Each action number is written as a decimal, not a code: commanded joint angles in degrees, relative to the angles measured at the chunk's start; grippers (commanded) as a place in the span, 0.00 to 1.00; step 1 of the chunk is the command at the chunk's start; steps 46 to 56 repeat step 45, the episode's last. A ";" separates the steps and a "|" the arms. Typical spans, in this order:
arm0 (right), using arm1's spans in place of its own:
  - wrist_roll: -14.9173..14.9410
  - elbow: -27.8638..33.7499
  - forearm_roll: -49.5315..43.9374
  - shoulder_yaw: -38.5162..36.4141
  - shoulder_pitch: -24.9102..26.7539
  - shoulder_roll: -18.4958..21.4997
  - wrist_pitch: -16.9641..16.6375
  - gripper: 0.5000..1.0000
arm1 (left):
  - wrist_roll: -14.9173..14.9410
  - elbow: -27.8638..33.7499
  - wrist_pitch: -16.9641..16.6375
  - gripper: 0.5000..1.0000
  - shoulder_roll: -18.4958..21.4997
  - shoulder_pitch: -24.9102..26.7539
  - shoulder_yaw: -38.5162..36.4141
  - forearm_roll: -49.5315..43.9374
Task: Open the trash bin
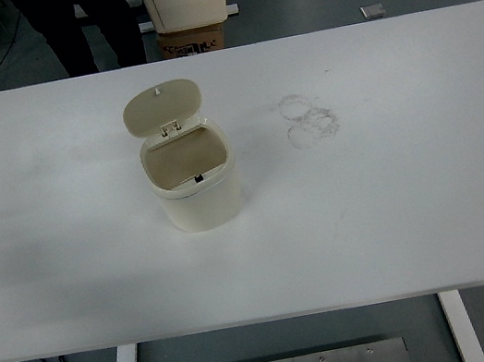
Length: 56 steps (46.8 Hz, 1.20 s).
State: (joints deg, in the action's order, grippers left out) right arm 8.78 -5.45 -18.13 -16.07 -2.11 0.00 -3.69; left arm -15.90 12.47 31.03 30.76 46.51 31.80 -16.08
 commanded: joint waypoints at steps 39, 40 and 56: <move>0.01 -0.09 0.02 -0.01 0.00 0.00 0.00 0.98 | 0.08 0.01 -0.09 1.00 -1.31 -0.01 0.02 0.08; 0.01 -0.09 0.02 -0.01 -0.09 0.00 0.00 0.98 | 0.08 0.01 -0.09 1.00 -1.31 -0.01 0.02 0.08; 0.09 -0.09 0.11 -0.01 -0.09 0.00 0.00 0.98 | 0.08 0.09 -0.09 1.00 -1.40 -0.01 0.02 0.08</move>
